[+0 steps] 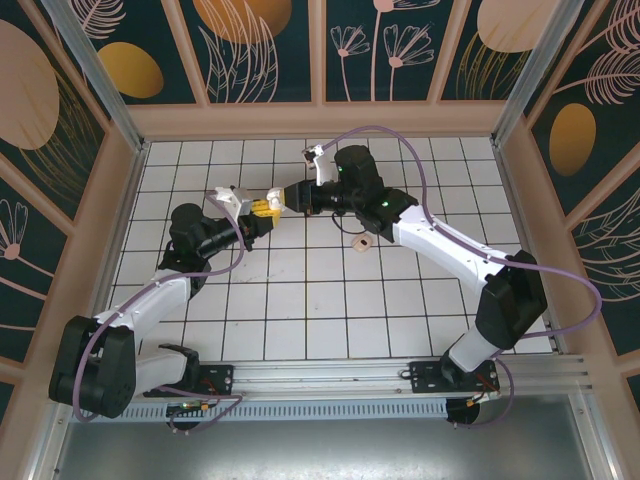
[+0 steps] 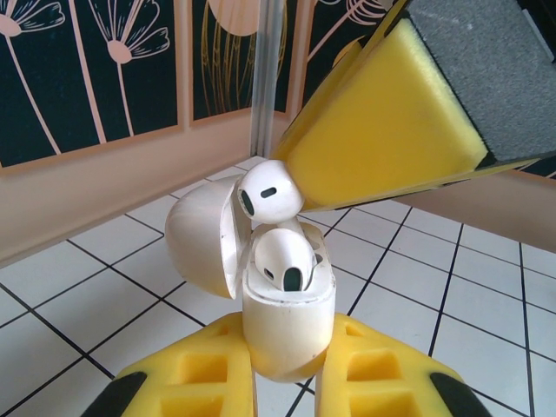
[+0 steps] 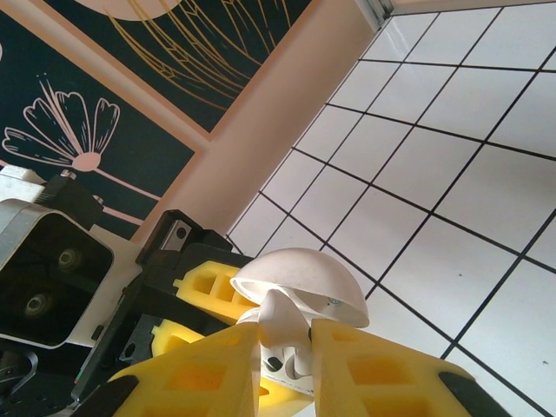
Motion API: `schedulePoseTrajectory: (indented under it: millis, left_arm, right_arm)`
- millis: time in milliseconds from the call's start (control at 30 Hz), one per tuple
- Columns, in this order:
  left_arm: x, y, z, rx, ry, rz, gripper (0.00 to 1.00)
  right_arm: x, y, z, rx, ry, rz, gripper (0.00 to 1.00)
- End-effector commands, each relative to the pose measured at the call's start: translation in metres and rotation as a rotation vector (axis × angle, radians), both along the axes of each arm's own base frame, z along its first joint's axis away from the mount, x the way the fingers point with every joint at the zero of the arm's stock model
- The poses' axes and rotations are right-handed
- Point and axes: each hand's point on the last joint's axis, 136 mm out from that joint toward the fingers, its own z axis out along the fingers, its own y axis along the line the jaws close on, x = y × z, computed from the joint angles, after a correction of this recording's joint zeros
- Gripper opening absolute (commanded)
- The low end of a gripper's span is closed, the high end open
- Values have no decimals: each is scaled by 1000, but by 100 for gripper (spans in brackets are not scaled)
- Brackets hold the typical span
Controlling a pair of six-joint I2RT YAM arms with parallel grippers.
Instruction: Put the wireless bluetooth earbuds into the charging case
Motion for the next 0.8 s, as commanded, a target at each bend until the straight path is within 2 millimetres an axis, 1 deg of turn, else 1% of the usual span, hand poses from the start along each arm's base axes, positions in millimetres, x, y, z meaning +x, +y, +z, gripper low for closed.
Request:
schedulePoseTrajectory:
  millis: [0,333,400,533,767]
  left_arm:
    - [-2,-1,30,-31,-92,-4,10]
    - [-1,-1,33,-34,-98,-5,10]
    - [-2,-1,33,-34,-97,-6,10]
    - [-2,-1,35,-36,-100,-8,10]
    - [-1,-1,35,-34,-101,-8,10]
  right_arm:
    - [-15,3,7,-14,-9,44,22]
    - [-19,-1,3,-27,1,44,22]
    - [-17,-1,5,-26,-6,37,23]
    - [-13,-3,13,-24,-29,14,29]
    - [-13,-5,29,-10,-67,14,32]
